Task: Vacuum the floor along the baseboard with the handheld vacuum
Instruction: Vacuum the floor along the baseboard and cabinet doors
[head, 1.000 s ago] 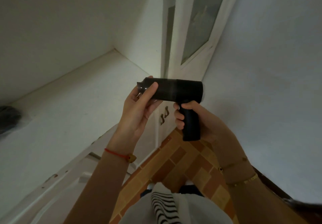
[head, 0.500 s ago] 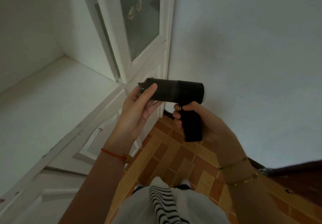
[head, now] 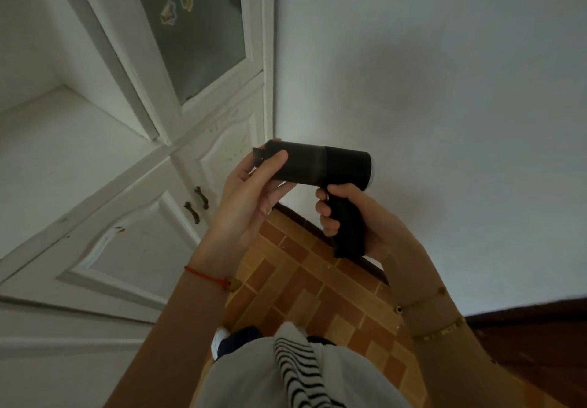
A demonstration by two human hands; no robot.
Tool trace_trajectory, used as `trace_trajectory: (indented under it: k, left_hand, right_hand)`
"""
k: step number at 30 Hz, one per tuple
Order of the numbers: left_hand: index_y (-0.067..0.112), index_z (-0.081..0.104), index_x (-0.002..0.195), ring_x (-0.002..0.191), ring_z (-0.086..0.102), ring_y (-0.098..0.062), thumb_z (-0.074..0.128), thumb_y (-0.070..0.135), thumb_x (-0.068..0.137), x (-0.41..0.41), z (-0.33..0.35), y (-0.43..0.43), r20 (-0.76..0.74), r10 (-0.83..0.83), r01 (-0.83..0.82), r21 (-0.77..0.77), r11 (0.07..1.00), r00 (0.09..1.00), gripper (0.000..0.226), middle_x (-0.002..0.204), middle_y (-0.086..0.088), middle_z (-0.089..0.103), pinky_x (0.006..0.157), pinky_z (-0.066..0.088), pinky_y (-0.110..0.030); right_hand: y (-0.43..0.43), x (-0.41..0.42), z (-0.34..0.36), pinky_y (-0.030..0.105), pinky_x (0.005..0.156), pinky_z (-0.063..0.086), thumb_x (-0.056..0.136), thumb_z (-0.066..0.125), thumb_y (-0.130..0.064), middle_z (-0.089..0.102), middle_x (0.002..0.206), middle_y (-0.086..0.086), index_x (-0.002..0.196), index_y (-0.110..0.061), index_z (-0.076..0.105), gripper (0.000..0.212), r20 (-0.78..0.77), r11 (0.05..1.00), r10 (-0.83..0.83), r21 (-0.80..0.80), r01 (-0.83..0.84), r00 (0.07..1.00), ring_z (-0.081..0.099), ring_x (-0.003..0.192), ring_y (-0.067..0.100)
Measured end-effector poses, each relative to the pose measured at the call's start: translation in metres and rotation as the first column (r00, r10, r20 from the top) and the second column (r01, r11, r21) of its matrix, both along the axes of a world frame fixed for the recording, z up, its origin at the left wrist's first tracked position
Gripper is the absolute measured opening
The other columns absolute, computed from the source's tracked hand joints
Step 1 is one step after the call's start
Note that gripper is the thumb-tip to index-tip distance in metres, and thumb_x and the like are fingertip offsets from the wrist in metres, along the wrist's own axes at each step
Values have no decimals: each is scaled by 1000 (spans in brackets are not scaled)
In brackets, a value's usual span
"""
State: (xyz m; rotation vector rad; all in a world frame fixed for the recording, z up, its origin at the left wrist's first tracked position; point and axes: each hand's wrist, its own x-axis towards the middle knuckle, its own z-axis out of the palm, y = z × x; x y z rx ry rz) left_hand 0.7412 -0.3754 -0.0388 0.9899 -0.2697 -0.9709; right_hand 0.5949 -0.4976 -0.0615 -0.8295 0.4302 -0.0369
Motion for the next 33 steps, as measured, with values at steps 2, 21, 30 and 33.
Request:
trace_trajectory:
  k: [2,21,30,33]
  left_hand:
    - [2,57,130,116,66,-25,72,20,78,-5,-1,-6,-6,11,-11,0,1000,1000,57,124,-17,68,97,54,-36]
    - [4,59,128,117,65,-26,68,15,88,53,-3,-36,51,-36,35,9,999,998,42,118,-12,71,99,53,-39]
    - [4,58,129,116,66,-25,68,19,86,79,-7,-44,79,-92,88,44,995,993,47,118,-12,71,98,54,-37]
    - [5,57,129,116,66,-24,66,20,87,81,-8,-47,90,-114,109,60,992,989,45,119,-11,71,98,53,-36]
  right_hand:
    - [-8,-4,-1,20,53,49,85,67,-27,59,69,-1,80,-16,66,12,-8,1000,4,-15,-4,1000,54,52,9]
    - [-35,49,-1,21,52,50,81,68,-29,62,71,1,79,-16,65,14,-24,999,-28,-30,27,999,55,51,10]
    - [-36,71,-8,20,51,49,82,65,-25,60,68,2,78,-14,64,12,-18,996,-85,-4,85,996,54,50,10]
    - [-35,72,-10,20,50,49,83,64,-24,59,66,1,79,-13,61,12,-25,993,-114,2,114,993,53,49,10]
